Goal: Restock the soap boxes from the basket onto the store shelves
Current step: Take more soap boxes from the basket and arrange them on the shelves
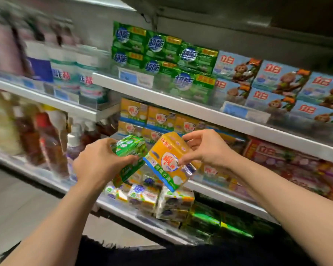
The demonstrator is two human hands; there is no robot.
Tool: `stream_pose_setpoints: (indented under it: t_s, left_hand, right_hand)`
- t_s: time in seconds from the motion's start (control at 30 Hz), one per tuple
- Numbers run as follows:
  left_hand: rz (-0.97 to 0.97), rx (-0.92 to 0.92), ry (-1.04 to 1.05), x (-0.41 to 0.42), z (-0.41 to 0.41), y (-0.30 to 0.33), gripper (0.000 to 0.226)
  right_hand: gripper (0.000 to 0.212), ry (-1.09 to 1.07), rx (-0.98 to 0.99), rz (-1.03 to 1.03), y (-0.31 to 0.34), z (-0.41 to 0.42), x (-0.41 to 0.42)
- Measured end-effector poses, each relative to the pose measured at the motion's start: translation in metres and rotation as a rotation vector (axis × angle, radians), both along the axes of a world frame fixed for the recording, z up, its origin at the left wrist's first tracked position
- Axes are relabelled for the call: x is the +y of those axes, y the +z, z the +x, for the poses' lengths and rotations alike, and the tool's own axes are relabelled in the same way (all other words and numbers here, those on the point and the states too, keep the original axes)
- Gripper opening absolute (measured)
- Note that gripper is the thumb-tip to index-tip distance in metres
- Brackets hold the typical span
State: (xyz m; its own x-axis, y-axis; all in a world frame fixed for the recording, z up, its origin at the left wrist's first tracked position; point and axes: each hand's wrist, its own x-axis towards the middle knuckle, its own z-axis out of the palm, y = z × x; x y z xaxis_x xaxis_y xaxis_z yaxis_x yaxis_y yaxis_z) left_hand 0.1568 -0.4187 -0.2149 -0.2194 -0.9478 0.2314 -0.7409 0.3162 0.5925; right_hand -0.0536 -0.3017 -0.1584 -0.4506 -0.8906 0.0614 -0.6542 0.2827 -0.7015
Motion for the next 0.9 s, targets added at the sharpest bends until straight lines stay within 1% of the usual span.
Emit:
stream_pose_setpoints:
  t_s: [0.07, 0.17, 0.23, 0.27, 0.33, 0.43, 0.47, 0.5, 0.53, 0.6, 0.63, 0.7, 0.73, 0.8, 0.9]
  left_hand:
    - [0.010, 0.044, 0.047, -0.009, 0.004, -0.002, 0.072]
    - [0.049, 0.100, 0.076, -0.020, 0.006, -0.005, 0.071]
    - [0.144, 0.163, 0.042, -0.023, 0.006, -0.006, 0.079]
    - [0.201, 0.211, 0.009, -0.024, 0.006, -0.005, 0.084]
    - [0.312, 0.341, -0.070, -0.027, 0.005, -0.006, 0.086]
    - [0.450, 0.512, -0.151, -0.033, 0.003, -0.011, 0.086]
    - [0.488, 0.551, -0.179, -0.033, 0.002, -0.012, 0.088]
    - [0.521, 0.580, -0.196, -0.033, 0.001, -0.012, 0.088]
    - [0.548, 0.604, -0.204, -0.031, 0.001, -0.010, 0.083]
    - [0.576, 0.636, -0.208, -0.029, -0.002, -0.007, 0.057]
    - [0.584, 0.642, -0.214, -0.028, -0.003, -0.007, 0.043]
    - [0.606, 0.644, -0.225, -0.025, -0.008, -0.005, 0.027]
    - [0.611, 0.646, -0.228, -0.022, -0.010, -0.003, 0.022]
    - [0.625, 0.656, -0.239, -0.017, -0.014, 0.000, 0.020]
    - [0.671, 0.695, -0.260, -0.013, -0.016, 0.004, 0.030]
  right_hand:
    - [0.074, 0.001, 0.092, -0.022, -0.002, 0.002, -0.022]
    - [0.083, 0.013, 0.286, -0.005, -0.001, 0.002, -0.047]
    - [0.088, 0.020, 0.395, 0.034, -0.002, 0.000, -0.056]
    - [0.087, 0.015, 0.426, 0.055, -0.003, -0.001, -0.059]
    - [0.072, -0.003, 0.466, 0.094, -0.007, -0.003, -0.065]
    - [0.035, -0.031, 0.475, 0.149, -0.012, -0.007, -0.073]
    - [0.026, -0.032, 0.492, 0.162, -0.013, -0.008, -0.075]
    - [0.027, -0.021, 0.505, 0.174, -0.013, -0.009, -0.077]
    - [0.029, -0.006, 0.509, 0.197, -0.014, -0.010, -0.078]
    - [0.028, 0.034, 0.509, 0.290, -0.015, -0.014, -0.077]
    - [0.023, 0.063, 0.504, 0.351, -0.017, -0.016, -0.075]
    - [0.010, 0.138, 0.536, 0.467, -0.022, -0.022, -0.071]
    - [0.015, 0.158, 0.551, 0.506, -0.023, -0.022, -0.069]
    - [0.017, 0.161, 0.569, 0.516, -0.026, -0.021, -0.065]
    - [0.017, 0.158, 0.596, 0.459, -0.027, -0.017, -0.060]
